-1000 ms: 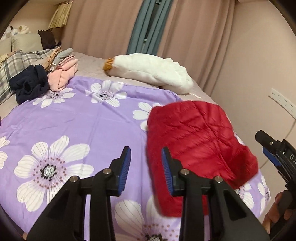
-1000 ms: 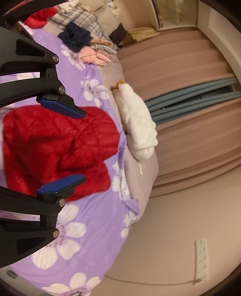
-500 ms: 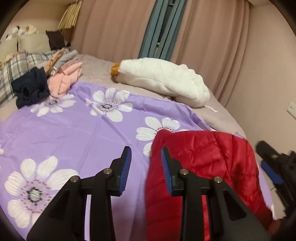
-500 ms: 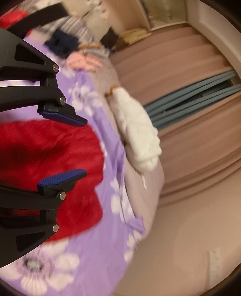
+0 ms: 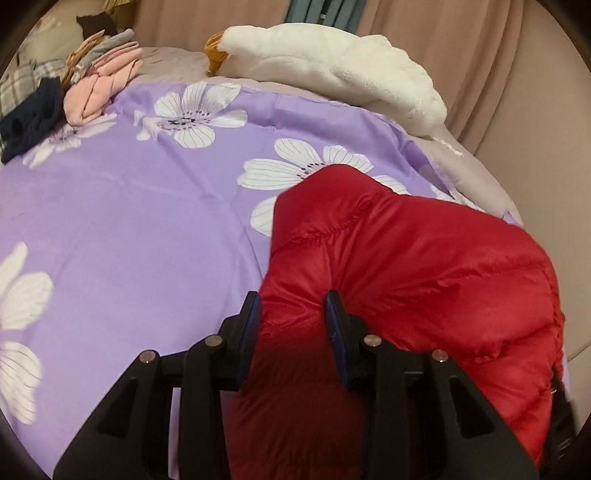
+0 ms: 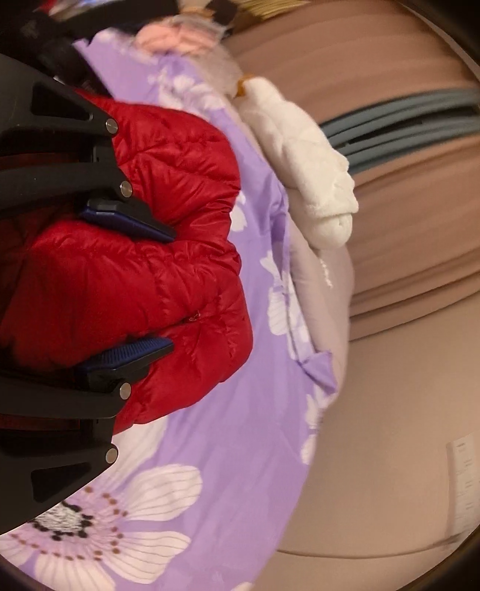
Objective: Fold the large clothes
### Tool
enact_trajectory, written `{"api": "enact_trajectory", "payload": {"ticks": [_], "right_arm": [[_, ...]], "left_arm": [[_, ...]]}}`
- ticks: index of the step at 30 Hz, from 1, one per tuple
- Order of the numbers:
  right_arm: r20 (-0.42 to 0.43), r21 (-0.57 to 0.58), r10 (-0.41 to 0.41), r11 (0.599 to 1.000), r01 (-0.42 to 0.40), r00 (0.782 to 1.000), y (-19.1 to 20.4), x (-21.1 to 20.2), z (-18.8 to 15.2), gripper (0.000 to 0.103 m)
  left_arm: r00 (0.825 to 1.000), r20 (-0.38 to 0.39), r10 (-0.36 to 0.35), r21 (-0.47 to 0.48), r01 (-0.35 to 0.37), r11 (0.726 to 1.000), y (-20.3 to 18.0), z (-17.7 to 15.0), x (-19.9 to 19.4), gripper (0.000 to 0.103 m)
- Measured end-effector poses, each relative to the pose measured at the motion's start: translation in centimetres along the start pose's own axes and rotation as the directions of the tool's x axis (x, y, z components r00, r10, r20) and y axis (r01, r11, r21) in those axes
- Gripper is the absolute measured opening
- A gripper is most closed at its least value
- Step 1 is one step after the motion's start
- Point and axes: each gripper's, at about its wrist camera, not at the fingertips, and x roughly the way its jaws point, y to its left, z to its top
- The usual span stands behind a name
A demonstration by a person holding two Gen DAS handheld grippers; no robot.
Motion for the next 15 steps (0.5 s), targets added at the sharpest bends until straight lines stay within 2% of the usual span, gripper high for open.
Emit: {"api": "enact_trajectory", "payload": {"ticks": [5,15], "right_arm": [[0.029,0.004,0.004,1.000,-0.004,1.000,-0.6,0.8,-0.6,0.051],[0.046,-0.016,-0.022,1.000,0.023,0.999,-0.2,1.3,-0.3,0.051]], "left_arm": [[0.998,0.035,0.047,0.025,-0.048,0.999,-0.9,-0.4,0.2,0.036],[0.998,0.035,0.059,0.005,-0.059,0.998,-0.4,-0.7,0.9,0.039]]}}
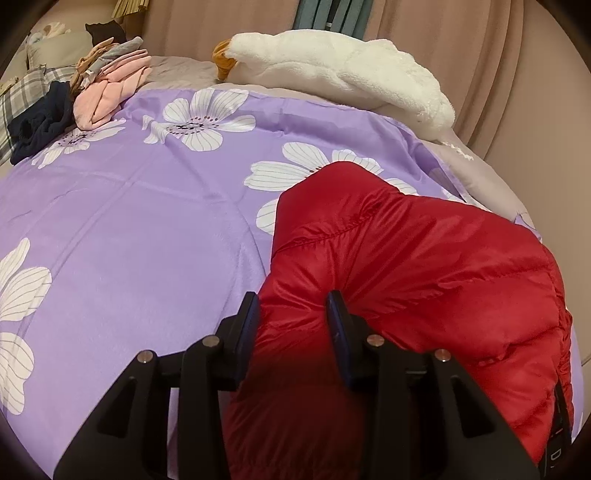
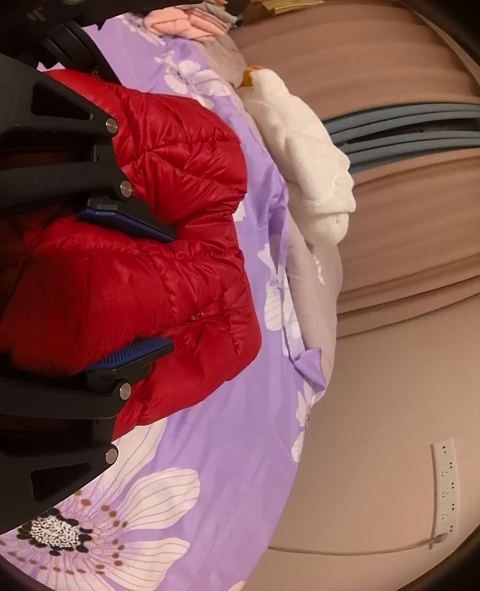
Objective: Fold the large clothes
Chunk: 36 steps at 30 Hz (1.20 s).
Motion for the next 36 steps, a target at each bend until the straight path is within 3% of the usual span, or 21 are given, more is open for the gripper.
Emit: {"api": "enact_trajectory", "payload": {"ticks": [11,15,19,36], "right_arm": [[0.022,0.007,-0.005,1.000,0.005,1.000,-0.12,0.40,-0.05,0.052],[0.032,0.016,-0.002,1.000,0.002,0.999,-0.21,0.38,-0.04,0.052],[0.037,0.023,-0.004,1.000,0.003,0.999,-0.23,0.36,-0.03,0.052],[0.039,0.024,-0.003,1.000,0.002,0.999,-0.30,0.34,-0.03,0.053]], "left_arm": [[1.000,-0.009,-0.005,-0.028,0.005,1.000,0.31,-0.08,0.30,0.047],[1.000,-0.002,0.028,-0.028,-0.028,0.999,0.25,-0.16,0.26,0.051],[0.997,0.010,0.072,-0.004,-0.072,0.997,-0.23,-0.15,0.13,0.052],[0.998,0.005,0.069,-0.007,-0.069,0.998,0.02,-0.06,0.22,0.053]]}}
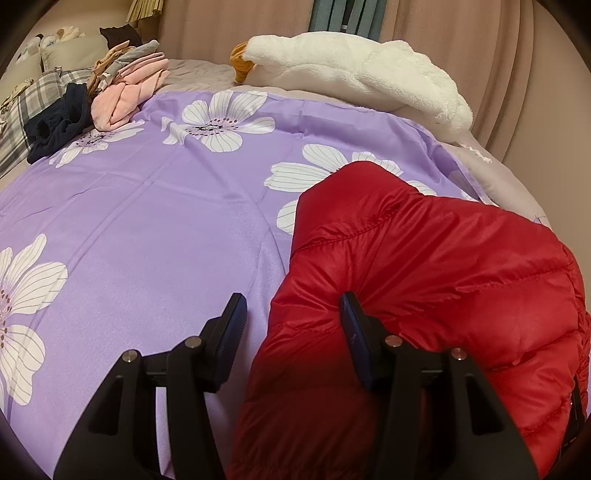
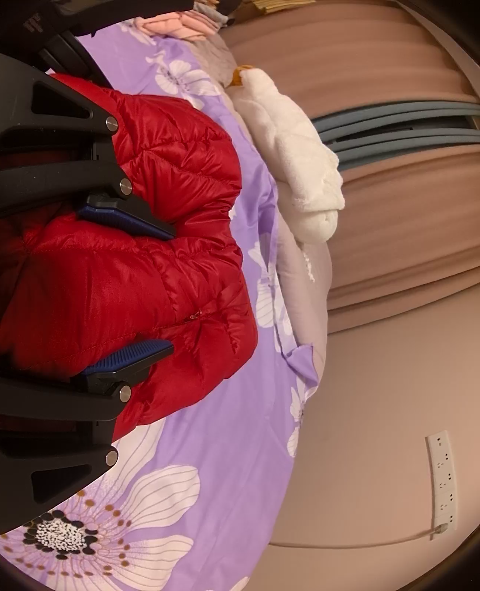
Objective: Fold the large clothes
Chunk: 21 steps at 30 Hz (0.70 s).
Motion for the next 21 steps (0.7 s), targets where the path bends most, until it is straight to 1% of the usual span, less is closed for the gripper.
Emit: {"api": "enact_trajectory", "payload": {"ticks": [21], "right_arm": [[0.001,0.001,0.001,1.000,-0.001,1.000,-0.04,-0.01,-0.05,0.053]], "left_arm": [[1.000,-0.003,-0.004,-0.001,0.004,1.000,-0.04,-0.03,0.21,0.053]]}}
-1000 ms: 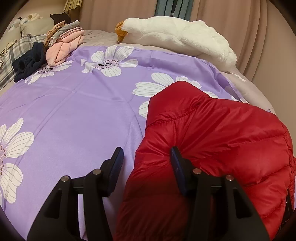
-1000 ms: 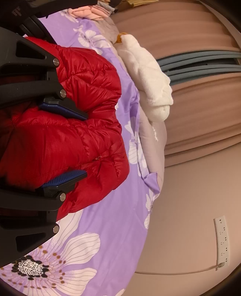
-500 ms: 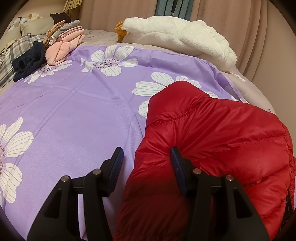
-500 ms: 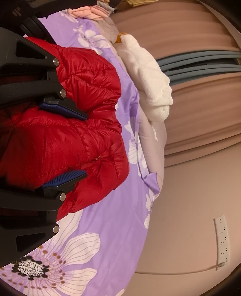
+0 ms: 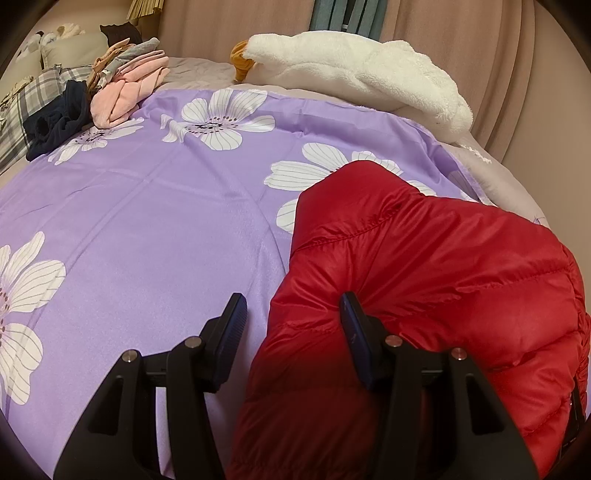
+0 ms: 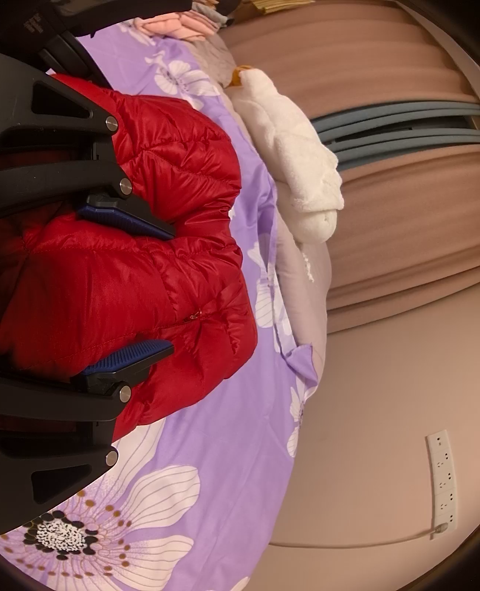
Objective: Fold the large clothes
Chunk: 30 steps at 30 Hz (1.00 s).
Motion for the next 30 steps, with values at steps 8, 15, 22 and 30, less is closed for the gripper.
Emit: {"api": "enact_trajectory", "payload": {"ticks": [8,15,22,30], "right_arm": [[0.001,0.001,0.000,1.000,0.000,1.000,0.0,0.0,-0.1,0.053],[-0.026,0.015,0.020,1.000,-0.020,0.999,-0.2,0.0,0.5,0.056],[-0.209,0.039,0.104,0.994,-0.098,0.972,-0.6,-1.9,3.6,0.057],[-0.320,-0.034,0.194,0.976,-0.216,0.927,0.2,-6.4,3.7,0.057]], "left_arm": [[1.000,-0.001,-0.002,-0.001,0.002,1.000,0.0,0.0,0.1,0.054],[0.999,-0.053,-0.015,-0.015,0.014,1.000,0.6,0.6,0.1,0.061],[0.976,-0.037,-0.213,0.105,0.216,0.971,2.9,0.9,-6.2,0.057],[0.884,-0.186,-0.428,0.194,0.460,0.866,1.3,-3.0,-10.5,0.062]]}}
